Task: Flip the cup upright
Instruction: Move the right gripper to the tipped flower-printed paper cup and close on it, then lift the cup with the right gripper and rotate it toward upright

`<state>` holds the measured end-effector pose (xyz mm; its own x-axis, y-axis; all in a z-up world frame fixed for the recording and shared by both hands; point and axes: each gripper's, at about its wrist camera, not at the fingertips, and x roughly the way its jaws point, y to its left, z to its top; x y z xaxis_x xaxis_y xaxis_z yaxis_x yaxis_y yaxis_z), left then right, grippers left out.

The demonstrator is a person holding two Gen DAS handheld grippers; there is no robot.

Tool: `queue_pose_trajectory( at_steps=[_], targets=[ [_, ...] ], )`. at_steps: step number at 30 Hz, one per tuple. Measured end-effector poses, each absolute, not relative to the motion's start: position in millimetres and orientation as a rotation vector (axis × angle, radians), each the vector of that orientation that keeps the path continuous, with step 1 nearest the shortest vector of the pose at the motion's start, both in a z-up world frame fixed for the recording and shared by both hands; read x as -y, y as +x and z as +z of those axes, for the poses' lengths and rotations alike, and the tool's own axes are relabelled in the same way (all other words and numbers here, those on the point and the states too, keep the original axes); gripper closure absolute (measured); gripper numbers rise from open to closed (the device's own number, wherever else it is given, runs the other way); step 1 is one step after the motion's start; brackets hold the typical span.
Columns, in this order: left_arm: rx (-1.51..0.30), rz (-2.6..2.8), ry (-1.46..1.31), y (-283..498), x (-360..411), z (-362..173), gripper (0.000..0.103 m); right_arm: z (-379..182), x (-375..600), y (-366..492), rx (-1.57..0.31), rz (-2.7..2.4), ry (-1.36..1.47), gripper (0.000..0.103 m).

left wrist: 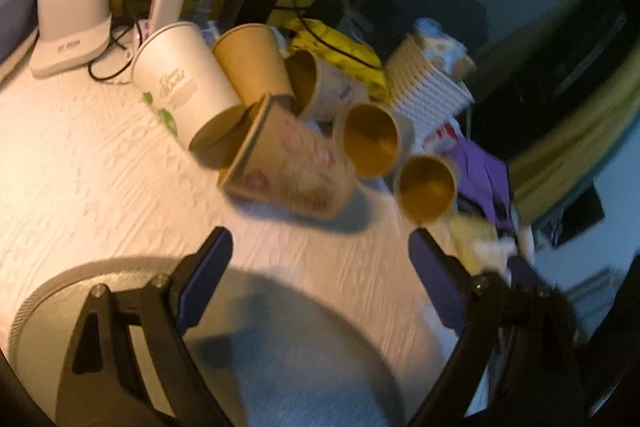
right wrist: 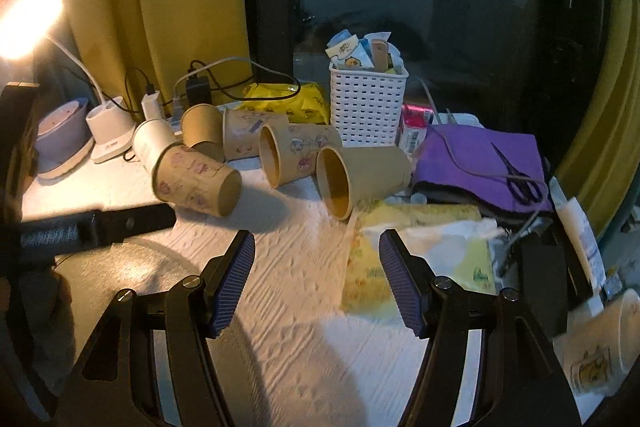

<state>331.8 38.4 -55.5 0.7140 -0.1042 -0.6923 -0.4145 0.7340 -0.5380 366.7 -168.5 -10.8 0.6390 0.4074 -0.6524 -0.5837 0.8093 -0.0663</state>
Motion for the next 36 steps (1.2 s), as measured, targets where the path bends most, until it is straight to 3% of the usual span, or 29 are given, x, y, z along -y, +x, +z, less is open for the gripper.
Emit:
queue_pose_trajectory(
  at_steps=[11, 19, 21, 24, 36],
  targets=[
    [-0.782, 0.32, -1.005, 375.5, -66.2, -79.6, 0.012, -14.7, 160.3, 392.9, -0.681, 0.581, -0.288, 0.035],
    [-0.796, 0.313, -0.923, 388.0, -50.6, -89.8, 0.013, -20.2, 165.4, 400.5, -0.702, 0.583, -0.267, 0.035],
    [-0.805, 0.301, -0.913, 390.1, -49.6, -89.2, 0.029, -20.1, 168.0, 401.2, -0.704, 0.582, -0.259, 0.035],
    [-0.801, 0.271, -0.89, 388.9, -47.5, -86.6, 0.036, -18.9, 170.9, 399.0, -0.704, 0.58, -0.254, 0.035],
    [-0.791, 0.179, -0.766, 355.9, -29.4, -73.5, 0.042, -6.2, 180.9, 380.1, -0.698, 0.564, -0.234, 0.035]
  ],
)
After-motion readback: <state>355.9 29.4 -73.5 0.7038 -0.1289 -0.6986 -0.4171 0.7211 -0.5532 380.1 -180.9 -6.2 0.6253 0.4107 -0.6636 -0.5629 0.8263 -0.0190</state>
